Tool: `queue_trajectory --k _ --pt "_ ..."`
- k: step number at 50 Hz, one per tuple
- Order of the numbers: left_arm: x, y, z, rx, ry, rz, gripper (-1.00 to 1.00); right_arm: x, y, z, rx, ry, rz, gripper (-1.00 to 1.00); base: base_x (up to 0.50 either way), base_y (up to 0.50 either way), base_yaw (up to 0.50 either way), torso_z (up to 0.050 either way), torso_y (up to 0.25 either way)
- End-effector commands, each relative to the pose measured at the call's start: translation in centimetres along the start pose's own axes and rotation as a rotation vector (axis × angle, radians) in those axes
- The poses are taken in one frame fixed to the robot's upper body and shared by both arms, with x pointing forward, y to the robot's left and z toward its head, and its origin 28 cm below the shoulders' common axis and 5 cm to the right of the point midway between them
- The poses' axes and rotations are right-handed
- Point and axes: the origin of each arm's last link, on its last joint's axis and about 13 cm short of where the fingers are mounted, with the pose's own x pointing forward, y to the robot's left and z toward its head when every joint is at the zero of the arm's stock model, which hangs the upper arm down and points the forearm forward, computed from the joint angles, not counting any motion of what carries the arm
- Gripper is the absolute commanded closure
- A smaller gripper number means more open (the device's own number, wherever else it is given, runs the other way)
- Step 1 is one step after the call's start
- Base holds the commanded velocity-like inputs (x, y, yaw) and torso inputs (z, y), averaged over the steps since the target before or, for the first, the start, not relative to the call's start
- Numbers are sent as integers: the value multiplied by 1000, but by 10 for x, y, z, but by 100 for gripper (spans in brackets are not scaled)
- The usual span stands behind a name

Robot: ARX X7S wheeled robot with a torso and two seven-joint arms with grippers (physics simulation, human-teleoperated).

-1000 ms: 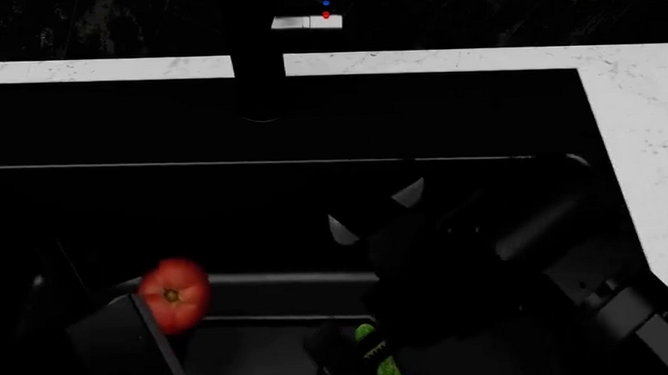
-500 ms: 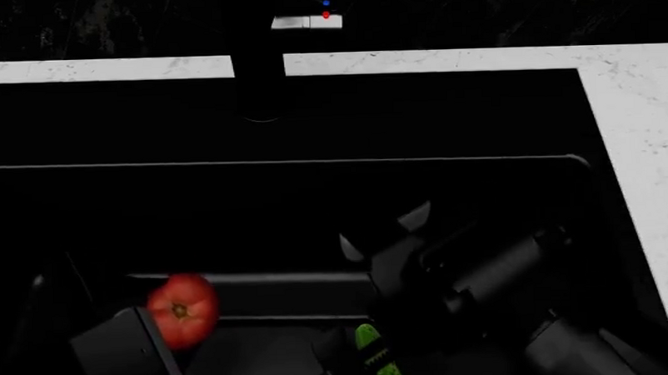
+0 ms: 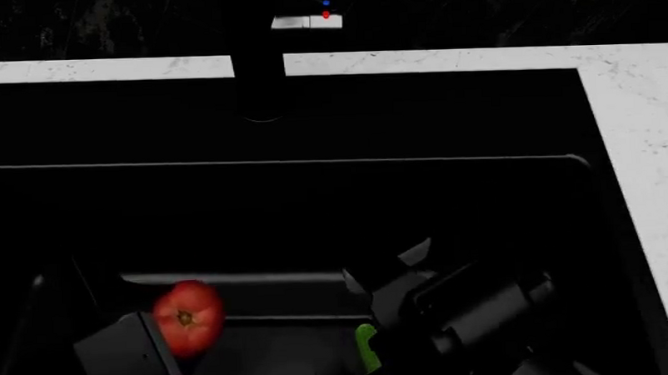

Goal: Pick the vegetables from the sink and place them on the cutting board.

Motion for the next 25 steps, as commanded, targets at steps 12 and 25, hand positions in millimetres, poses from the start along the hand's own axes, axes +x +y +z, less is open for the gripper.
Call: queue_trajectory --k 12,25 --pt "4 -2 6 -31 -24 1 100 24 6 -15 4 24 25 -100 0 0 0 0 0" --pt "5 -4 5 -32 -20 -6 100 32 8 -23 -5 49 28 100 4 0 2 -2 -5"
